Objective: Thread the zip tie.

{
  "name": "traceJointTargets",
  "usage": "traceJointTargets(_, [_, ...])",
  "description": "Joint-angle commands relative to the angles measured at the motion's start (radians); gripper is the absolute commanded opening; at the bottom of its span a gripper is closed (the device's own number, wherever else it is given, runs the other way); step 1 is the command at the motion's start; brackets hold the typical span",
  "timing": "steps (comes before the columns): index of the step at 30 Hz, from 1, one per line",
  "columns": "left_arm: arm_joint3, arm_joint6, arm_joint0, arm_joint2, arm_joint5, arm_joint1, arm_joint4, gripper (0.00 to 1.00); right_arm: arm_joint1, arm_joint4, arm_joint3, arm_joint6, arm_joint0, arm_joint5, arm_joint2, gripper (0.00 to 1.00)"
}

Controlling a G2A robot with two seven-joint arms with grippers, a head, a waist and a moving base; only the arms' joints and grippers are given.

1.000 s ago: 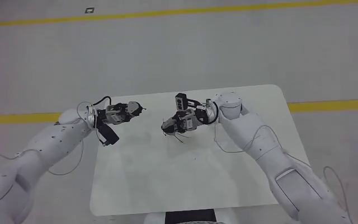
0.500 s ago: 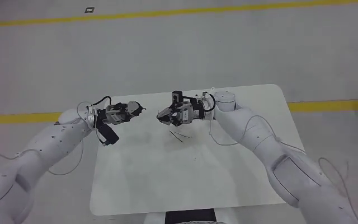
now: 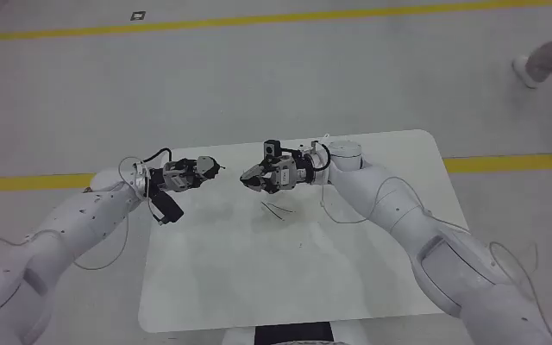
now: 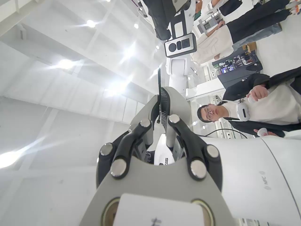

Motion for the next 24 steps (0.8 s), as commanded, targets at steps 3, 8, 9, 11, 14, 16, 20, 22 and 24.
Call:
traceJointTargets(3, [-0.013,-0.022,0.007,0.0,0.0,0.0,0.0,0.0,0.002,0.018,-0.028,-0.042,-0.028,0.0,0.01,0.0])
traceJointTargets(8, [0.002,-0.003,0.009,0.0,0.0,-0.002,0.0,0.0,0.005,0.074,-0.019,-0.046,-0.021,0.0,-0.034,0.0])
traceJointTargets(9, [0.005,0.0,0.009,0.0,0.0,-0.004,0.0,0.0,0.005,0.088,-0.016,-0.046,-0.014,0.0,-0.046,0.0])
traceJointTargets(11, [0.019,0.005,0.006,0.0,0.0,-0.007,0.0,0.0,0.005,0.132,-0.006,-0.042,-0.002,0.0,-0.081,0.0])
traceJointTargets(14, [0.023,0.005,0.007,0.0,0.0,-0.012,0.0,0.0,0.005,0.208,0.008,-0.04,0.019,0.0,-0.14,0.0])
traceJointTargets(16, [0.025,0.005,0.007,0.0,0.0,-0.015,0.0,0.0,0.006,0.256,0.015,-0.042,0.034,0.0,-0.178,0.0])
traceJointTargets(20, [0.021,0.005,0.007,0.0,0.0,-0.02,0.0,0.0,0.01,0.353,0.024,-0.052,0.068,0.0,-0.264,0.0])
traceJointTargets(22, [0.019,0.005,0.009,0.0,0.0,-0.023,0.0,0.0,0.013,0.402,0.025,-0.064,0.087,0.0,-0.308,0.0])
traceJointTargets(24, [0.019,0.005,0.01,0.0,0.0,-0.027,0.0,0.0,0.016,0.447,0.023,-0.071,0.1,0.0,-0.345,0.0])
